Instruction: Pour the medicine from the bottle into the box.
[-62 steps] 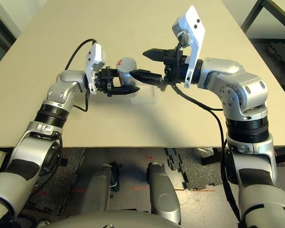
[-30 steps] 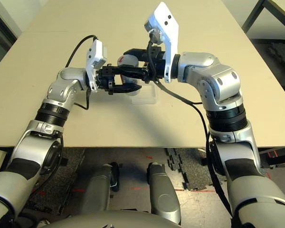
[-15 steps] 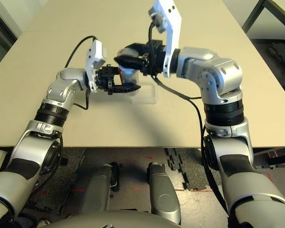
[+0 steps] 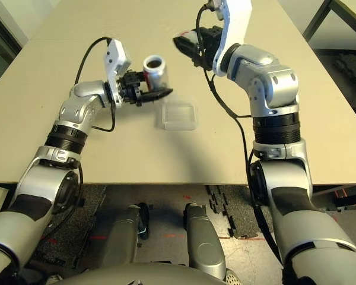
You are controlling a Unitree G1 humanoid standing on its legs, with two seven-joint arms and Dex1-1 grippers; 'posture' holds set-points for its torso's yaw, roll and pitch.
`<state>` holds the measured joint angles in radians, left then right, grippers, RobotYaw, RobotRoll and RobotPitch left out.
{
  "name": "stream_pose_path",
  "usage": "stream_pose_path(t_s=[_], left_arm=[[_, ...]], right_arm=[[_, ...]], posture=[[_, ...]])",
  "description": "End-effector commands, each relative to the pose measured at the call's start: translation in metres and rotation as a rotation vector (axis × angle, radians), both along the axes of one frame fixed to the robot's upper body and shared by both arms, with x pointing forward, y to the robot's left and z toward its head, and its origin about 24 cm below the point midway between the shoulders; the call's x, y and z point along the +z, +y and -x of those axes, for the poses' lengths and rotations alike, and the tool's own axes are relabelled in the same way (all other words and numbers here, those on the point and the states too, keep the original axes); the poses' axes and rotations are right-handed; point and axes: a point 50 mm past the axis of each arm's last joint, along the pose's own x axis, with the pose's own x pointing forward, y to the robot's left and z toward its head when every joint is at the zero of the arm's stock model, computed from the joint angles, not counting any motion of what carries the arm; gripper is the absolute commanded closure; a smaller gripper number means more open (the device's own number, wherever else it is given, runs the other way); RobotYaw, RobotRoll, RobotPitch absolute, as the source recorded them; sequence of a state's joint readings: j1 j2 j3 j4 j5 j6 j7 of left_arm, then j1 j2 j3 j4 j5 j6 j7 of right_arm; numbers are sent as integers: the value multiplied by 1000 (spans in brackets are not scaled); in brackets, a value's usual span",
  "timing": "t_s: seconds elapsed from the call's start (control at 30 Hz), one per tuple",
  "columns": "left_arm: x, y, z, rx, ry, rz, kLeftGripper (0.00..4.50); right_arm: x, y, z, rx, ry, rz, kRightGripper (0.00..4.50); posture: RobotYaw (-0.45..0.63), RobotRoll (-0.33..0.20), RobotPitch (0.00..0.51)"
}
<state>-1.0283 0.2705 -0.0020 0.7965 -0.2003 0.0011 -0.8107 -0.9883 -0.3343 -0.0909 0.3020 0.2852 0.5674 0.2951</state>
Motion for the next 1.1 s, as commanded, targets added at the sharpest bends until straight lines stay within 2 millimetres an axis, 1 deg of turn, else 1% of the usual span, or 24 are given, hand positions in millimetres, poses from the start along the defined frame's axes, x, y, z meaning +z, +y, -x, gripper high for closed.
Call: stream_pose_path(t_s=[0.03, 0.13, 0.27, 0.47, 0.57, 0.67, 0.77, 0.8, 0.83, 0.9, 0.97, 1.0, 1.1], left_arm=[[-8, 9, -12, 196, 16, 53, 1730], [-14, 18, -19, 367, 31, 129, 1730], [-26, 22, -21, 480, 48, 160, 1730], [-44, 19, -20, 511, 85, 139, 1730], [-50, 19, -19, 515, 96, 128, 1730], [-52, 21, -19, 521, 99, 124, 1730], [-51, 23, -19, 527, 99, 123, 1730], [-51, 24, -19, 529, 99, 123, 1730], [-50, 25, -19, 532, 99, 124, 1730], [-49, 27, -20, 538, 100, 126, 1730], [-48, 30, -20, 544, 101, 128, 1730], [-48, 31, -20, 546, 102, 129, 1730], [-48, 34, -20, 554, 105, 131, 1730]], right_arm=[[-28, -8, -8, -95, 47, -36, 1917], [-53, -7, -12, -135, 80, -12, 1917], [-80, -8, -17, -204, 116, -28, 1917], [-111, -9, -23, -295, 167, -33, 1917], [-125, -9, -24, -316, 196, -22, 1917], [-132, -8, -24, -321, 218, -19, 1917], [-135, -7, -24, -316, 233, -16, 1917], [-136, -7, -25, -314, 237, -13, 1775], [-135, -8, -25, -313, 233, -12, 1423], [-132, -9, -26, -309, 227, -12, 915], [-128, -13, -27, -315, 218, -22, 211], [-126, -15, -27, -318, 214, -26, 0], [-118, -20, -28, -326, 197, -36, 0]], posture=[[-160, 0, 158], [-156, 0, 158], [-154, 0, 159], [-143, 0, 157], [-138, 0, 157], [-133, 0, 157], [-130, 0, 157], [-130, 0, 157], [-130, 0, 157], [-133, 0, 158], [-135, 0, 158], [-135, 0, 158], [-145, 0, 156]])
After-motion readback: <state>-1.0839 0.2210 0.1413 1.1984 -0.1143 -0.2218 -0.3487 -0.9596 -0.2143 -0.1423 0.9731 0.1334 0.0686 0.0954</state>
